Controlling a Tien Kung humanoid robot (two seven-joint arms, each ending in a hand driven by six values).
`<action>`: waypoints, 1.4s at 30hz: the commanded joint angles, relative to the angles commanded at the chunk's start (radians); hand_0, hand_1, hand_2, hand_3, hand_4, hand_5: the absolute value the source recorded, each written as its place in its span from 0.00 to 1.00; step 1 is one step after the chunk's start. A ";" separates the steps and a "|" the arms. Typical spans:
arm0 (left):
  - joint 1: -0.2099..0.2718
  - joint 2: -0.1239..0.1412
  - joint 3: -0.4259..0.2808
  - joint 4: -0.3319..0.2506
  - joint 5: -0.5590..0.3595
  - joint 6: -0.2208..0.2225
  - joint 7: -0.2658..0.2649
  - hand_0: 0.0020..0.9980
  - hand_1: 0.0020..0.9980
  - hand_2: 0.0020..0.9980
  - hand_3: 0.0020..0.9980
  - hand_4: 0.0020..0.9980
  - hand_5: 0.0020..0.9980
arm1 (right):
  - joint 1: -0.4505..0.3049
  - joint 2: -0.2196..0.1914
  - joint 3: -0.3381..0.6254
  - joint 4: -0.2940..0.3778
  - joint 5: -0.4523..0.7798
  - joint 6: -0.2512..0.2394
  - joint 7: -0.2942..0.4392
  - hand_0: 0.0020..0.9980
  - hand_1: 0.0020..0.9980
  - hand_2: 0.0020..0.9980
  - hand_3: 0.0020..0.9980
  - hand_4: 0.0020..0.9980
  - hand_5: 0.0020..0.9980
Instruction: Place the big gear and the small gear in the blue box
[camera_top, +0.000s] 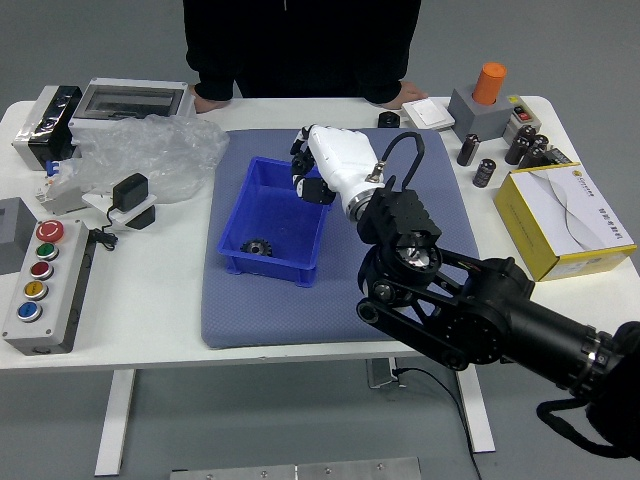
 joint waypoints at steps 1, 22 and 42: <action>0.000 -0.001 0.000 0.000 0.001 0.000 0.000 0.81 0.79 0.80 0.75 0.59 0.25 | -0.002 0.006 -0.004 -0.001 0.002 -0.004 0.000 0.65 0.49 0.53 0.60 0.55 0.00; -0.005 -0.005 -0.004 0.000 0.009 -0.003 0.003 0.81 0.79 0.80 0.75 0.59 0.25 | -0.016 0.025 -0.009 -0.035 0.119 0.005 0.000 0.73 0.65 0.80 0.96 0.86 0.35; -0.008 -0.001 0.002 0.000 0.001 0.000 -0.002 0.81 0.79 0.80 0.75 0.59 0.25 | -0.048 -0.059 0.122 -0.014 0.226 -0.089 0.077 0.81 0.76 0.86 0.91 0.77 0.43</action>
